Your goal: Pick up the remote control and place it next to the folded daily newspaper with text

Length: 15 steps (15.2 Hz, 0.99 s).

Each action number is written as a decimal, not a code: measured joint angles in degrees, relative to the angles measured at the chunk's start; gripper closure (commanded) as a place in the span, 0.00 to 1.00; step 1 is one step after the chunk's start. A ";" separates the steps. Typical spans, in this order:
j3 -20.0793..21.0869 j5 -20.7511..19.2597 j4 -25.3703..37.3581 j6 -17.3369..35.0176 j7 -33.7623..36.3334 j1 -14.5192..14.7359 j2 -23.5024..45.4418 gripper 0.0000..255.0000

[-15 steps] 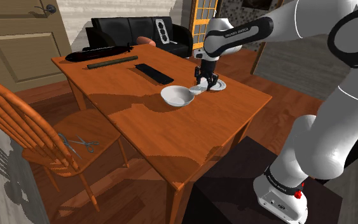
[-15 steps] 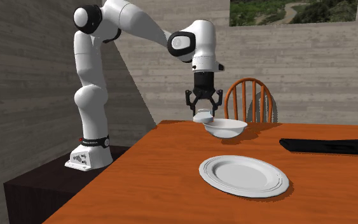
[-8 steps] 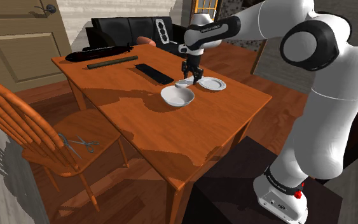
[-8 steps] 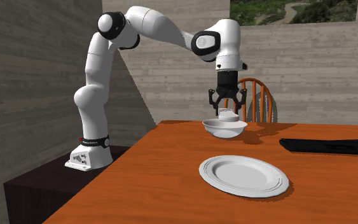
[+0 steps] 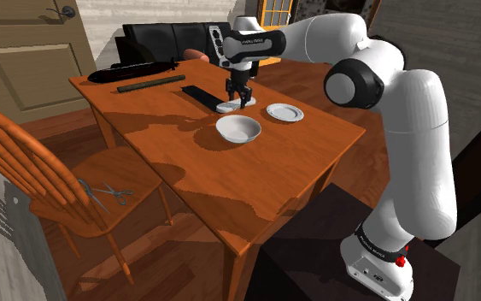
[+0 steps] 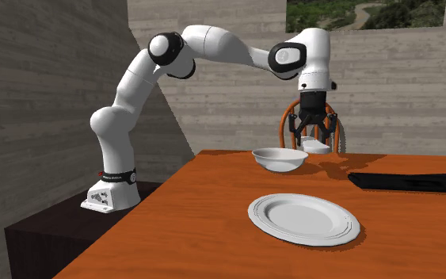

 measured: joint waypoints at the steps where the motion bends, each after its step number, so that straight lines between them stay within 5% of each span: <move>1: 0.10 0.17 -0.11 0.49 -0.07 -0.08 0.46 1.00; 15: 0.82 1.63 -5.46 9.22 -1.17 -0.26 3.46 1.00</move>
